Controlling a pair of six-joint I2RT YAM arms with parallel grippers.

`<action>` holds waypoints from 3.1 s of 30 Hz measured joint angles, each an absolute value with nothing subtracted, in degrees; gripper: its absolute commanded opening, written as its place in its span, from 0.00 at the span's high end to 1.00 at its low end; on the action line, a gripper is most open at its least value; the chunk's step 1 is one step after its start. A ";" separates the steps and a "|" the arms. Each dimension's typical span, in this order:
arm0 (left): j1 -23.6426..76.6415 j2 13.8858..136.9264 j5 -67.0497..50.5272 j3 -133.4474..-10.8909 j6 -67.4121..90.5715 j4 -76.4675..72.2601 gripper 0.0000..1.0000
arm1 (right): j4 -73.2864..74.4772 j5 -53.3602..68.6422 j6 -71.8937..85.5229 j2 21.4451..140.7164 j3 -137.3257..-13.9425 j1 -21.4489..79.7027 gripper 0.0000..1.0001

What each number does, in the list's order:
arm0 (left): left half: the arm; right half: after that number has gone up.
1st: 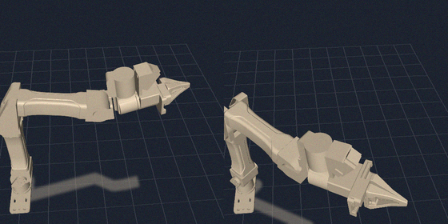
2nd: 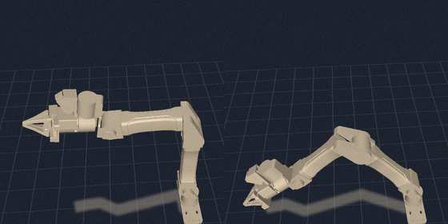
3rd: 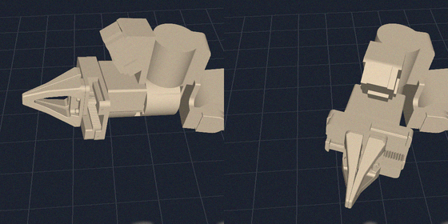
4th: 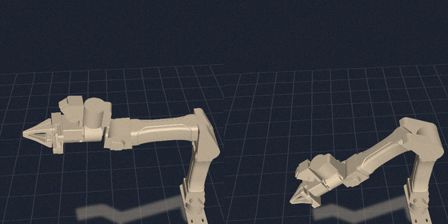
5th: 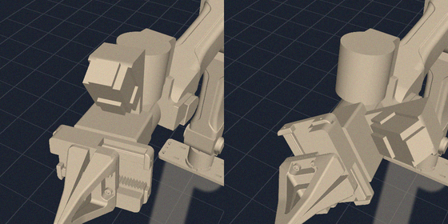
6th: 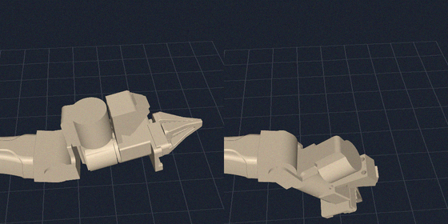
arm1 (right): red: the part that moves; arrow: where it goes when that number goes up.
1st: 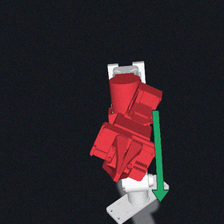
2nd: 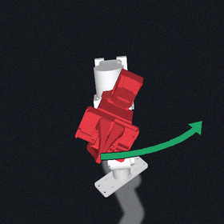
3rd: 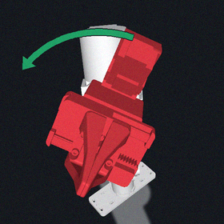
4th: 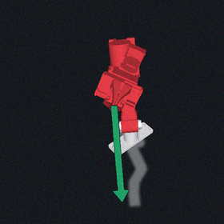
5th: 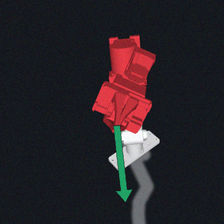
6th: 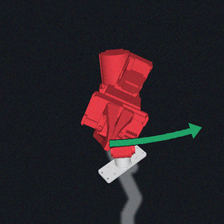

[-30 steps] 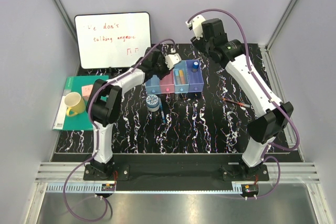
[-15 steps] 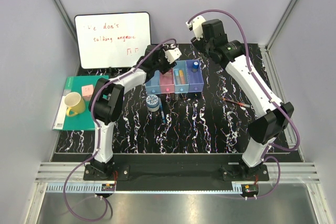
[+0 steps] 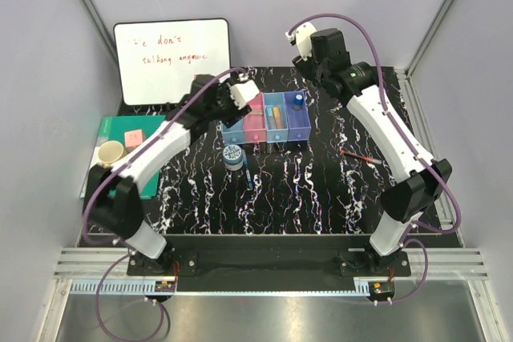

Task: Sort the stationery into containers
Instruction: Pick up the stationery from the center of the board.

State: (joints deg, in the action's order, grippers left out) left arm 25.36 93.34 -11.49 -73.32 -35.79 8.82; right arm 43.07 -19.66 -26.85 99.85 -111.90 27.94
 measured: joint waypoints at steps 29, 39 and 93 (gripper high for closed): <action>28.53 97.78 -13.26 -69.43 -25.02 27.33 0.26 | 43.11 -18.83 -28.27 93.08 -110.65 27.97 0.23; 28.64 98.04 -11.44 -69.43 -25.02 26.92 0.26 | 43.11 -18.79 -28.27 93.08 -110.65 27.97 0.23; 30.76 99.81 -8.93 -68.95 -28.93 26.76 0.59 | 43.16 -18.39 -28.25 93.08 -110.65 27.97 0.24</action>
State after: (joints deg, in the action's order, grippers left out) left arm 30.76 99.81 -8.93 -68.95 -28.93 26.76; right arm 43.16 -18.39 -28.25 93.08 -110.65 27.97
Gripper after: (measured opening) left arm 0.672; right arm 0.763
